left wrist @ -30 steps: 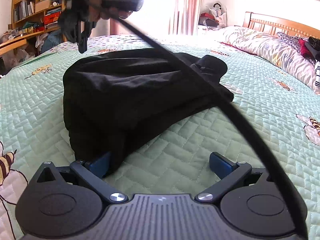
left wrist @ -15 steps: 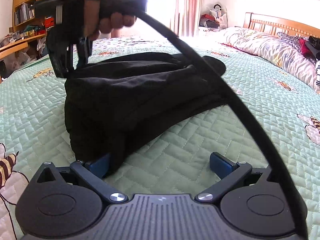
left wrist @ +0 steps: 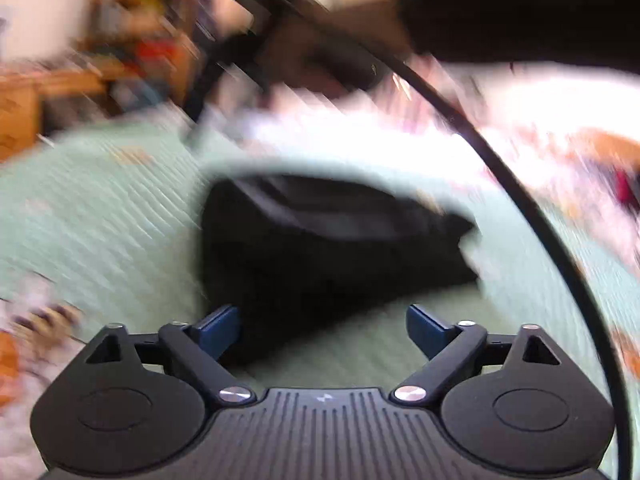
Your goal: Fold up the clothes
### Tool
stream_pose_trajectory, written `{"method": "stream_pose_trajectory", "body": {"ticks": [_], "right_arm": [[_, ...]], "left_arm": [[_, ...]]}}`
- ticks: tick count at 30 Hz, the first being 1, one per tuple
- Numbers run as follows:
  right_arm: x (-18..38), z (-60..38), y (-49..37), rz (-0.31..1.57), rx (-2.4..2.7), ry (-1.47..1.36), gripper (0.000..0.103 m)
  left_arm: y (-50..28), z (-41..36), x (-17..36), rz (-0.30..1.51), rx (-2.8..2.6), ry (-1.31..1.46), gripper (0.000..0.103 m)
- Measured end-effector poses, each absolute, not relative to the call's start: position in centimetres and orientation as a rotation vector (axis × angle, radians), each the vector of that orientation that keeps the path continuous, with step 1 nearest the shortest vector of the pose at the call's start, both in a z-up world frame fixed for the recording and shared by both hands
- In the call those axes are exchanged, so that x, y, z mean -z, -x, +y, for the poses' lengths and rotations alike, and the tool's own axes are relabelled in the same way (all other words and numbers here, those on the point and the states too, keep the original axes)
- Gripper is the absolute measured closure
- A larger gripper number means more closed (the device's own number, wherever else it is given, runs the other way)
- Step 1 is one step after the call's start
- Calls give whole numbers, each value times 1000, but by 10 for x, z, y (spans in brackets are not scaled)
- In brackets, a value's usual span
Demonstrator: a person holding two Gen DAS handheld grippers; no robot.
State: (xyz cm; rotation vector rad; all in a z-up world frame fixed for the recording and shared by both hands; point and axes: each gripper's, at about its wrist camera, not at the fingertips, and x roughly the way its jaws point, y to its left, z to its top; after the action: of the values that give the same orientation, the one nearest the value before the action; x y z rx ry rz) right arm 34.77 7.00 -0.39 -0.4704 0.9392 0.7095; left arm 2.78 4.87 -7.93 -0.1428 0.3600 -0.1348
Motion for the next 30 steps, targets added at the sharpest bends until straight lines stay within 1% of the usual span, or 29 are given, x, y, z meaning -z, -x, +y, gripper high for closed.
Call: {"method": "stream_pose_trajectory", "body": {"ticks": [2,4,6,8,11,12,15,16,17,18,20,21,27,29,30], "right_arm": [[2,62,-338,945,-708,489,36],[1,53,-318,931,-763,495,36],[2,46,-295,923,-855,497,36],[19,39,-269,920,-884,589,37],[46,4,-255,929,-706,717,37],[46,-14,-253,915,-651,688,38],[23,-64,-227,809,-645,433,37],[21,-72,-214,761,-683,394,34],[24,-75,-203,724,-707,399,29],[33,-76,-195,710,-714,442,27],[58,-82,-193,786,-660,549,28],[66,-97,-194,812,-631,542,28],[28,-147,-172,629,-595,220,26],[28,-141,-171,553,-619,181,19],[39,-138,-178,581,-632,189,19]], "left_arm": [[-25,58,77,312,72,184,1],[-27,62,78,313,83,211,1],[-37,60,84,374,149,219,1],[-45,61,92,443,192,252,4],[-41,66,92,421,176,263,4],[-39,68,91,400,168,259,4],[-38,68,91,362,136,259,3],[-37,67,90,347,136,263,3],[-37,67,88,331,136,268,3],[-34,66,86,310,144,266,3],[-28,63,84,269,162,254,3],[-26,63,83,252,169,247,3],[-32,63,63,168,226,263,3],[-48,56,51,160,269,256,2],[-59,52,48,174,300,242,1]]}}
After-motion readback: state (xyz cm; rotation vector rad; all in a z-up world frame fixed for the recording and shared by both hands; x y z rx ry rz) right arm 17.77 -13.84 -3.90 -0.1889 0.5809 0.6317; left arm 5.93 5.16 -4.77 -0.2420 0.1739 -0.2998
